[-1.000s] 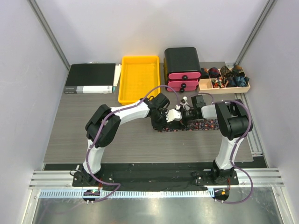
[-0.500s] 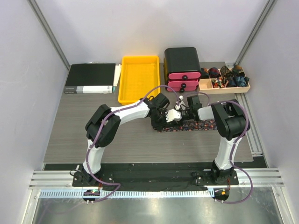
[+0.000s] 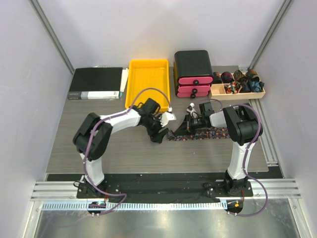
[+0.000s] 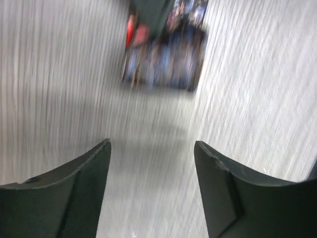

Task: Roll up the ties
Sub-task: Roll the tie at the center of the board.

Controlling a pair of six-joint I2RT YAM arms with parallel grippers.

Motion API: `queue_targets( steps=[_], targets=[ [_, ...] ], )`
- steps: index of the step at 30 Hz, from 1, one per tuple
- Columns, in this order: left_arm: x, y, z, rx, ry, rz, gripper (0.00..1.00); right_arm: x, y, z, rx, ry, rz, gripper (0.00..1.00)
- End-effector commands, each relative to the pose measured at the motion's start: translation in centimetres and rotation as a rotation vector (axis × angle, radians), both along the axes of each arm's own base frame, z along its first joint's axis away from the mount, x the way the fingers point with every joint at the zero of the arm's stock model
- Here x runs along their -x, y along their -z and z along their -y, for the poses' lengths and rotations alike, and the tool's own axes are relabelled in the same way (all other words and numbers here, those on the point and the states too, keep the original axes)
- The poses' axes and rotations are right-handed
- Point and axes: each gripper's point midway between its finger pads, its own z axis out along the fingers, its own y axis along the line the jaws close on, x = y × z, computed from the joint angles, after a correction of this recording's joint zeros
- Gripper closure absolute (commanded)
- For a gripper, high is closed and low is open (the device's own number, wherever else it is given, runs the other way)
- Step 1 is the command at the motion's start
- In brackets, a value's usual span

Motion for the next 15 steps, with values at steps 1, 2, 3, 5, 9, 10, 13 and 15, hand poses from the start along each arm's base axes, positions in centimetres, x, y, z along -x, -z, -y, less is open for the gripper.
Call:
queue_targets(
  steps=[1,2,3,5,9,10,13,15],
  targets=[
    [0.1,-4.2,0.9,0.232,-0.033,0.062,0.29,0.6,4.4,2.0,0.163,-0.002,0.024,0.99],
    [-0.2,-4.7,1.5,0.270,-0.033,0.084,0.28,0.7,4.4,2.0,0.162,-0.005,0.027,0.99],
    [0.1,-4.4,1.4,0.280,-0.036,0.079,0.26,0.7,4.5,2.0,0.163,-0.006,0.030,0.99],
    [-0.2,-4.5,2.0,0.311,-0.050,0.086,0.23,0.8,4.6,2.0,0.166,-0.008,0.036,0.99],
    [-1.4,-4.5,3.7,0.369,-0.088,0.098,0.22,0.7,4.5,2.1,0.168,-0.005,0.053,0.99],
    [-1.0,-4.3,4.1,0.363,-0.078,0.094,0.22,0.8,4.6,2.1,0.169,-0.005,0.050,0.99],
    [-1.3,-3.6,5.2,0.376,-0.066,0.111,0.22,0.7,4.5,2.1,0.171,-0.005,0.063,0.99],
    [-1.7,-2.9,5.6,0.364,-0.073,0.105,0.22,0.8,4.4,2.1,0.171,-0.005,0.070,0.99]
  ],
)
